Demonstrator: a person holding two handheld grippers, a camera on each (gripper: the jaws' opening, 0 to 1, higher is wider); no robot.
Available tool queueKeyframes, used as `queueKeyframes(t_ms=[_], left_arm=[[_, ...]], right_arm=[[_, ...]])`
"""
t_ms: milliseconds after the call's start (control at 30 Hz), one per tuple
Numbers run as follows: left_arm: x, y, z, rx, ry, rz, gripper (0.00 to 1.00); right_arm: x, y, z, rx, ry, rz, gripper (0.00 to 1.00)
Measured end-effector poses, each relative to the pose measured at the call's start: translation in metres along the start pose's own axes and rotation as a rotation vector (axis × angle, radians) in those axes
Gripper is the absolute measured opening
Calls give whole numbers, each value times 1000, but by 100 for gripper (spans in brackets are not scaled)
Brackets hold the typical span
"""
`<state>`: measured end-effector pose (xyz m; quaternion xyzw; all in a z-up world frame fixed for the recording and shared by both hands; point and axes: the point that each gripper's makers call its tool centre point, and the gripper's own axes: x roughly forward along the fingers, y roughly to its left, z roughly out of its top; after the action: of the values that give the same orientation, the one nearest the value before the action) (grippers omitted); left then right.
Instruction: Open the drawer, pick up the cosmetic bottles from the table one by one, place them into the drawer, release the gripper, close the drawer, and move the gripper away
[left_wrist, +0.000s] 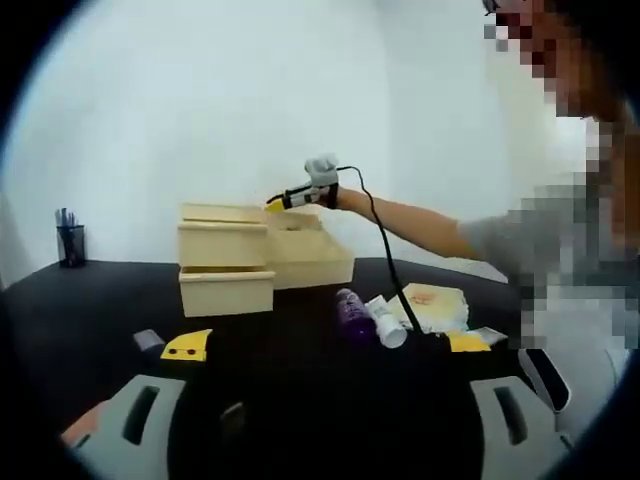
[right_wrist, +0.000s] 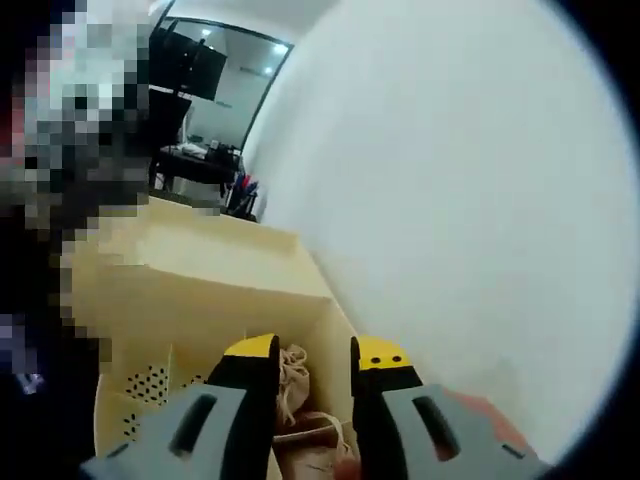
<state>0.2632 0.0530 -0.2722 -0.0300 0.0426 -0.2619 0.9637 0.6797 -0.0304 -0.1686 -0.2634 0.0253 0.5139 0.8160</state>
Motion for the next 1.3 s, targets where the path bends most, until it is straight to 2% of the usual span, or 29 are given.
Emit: queueKeyframes(t_ms=[67, 133, 267, 333, 400, 500, 633, 833, 1000, 1200, 1300], left_arm=[[-1, 0, 0, -1, -3, -2, 85], [-1, -1, 1, 4, -6, -2, 85], [-1, -2, 1, 10, -10, -8, 84], [-1, -3, 1, 12, -8, -11, 84], [-1, -3, 0, 15, -6, -8, 84], [-1, -2, 0, 21, -8, -4, 83], [-1, -2, 0, 19, -9, -3, 83], [-1, -2, 0, 22, -7, -1, 83], [-2, 0, 1, 23, -7, 0, 83], [-1, 0, -1, 20, 0, -3, 83], [-2, 1, 1, 20, -4, -3, 83]], right_arm=[[-4, -4, -4, -17, 26, -24, 24], [-7, -14, -10, -20, 51, -66, 17], [-11, -35, -19, -19, 91, -93, 17], [-15, -32, -27, -52, 136, -98, 17], [-20, -26, -32, -48, 175, -93, 16], [-26, -27, -38, -80, 233, -113, 11], [-26, -25, -45, -103, 283, -113, 7], [-24, -17, -63, -186, 399, -81, 7], [-20, -20, -64, -214, 425, -74, 7], [-14, -15, -80, -294, 497, -84, 7], [-12, -13, -80, -302, 498, -82, 7]])
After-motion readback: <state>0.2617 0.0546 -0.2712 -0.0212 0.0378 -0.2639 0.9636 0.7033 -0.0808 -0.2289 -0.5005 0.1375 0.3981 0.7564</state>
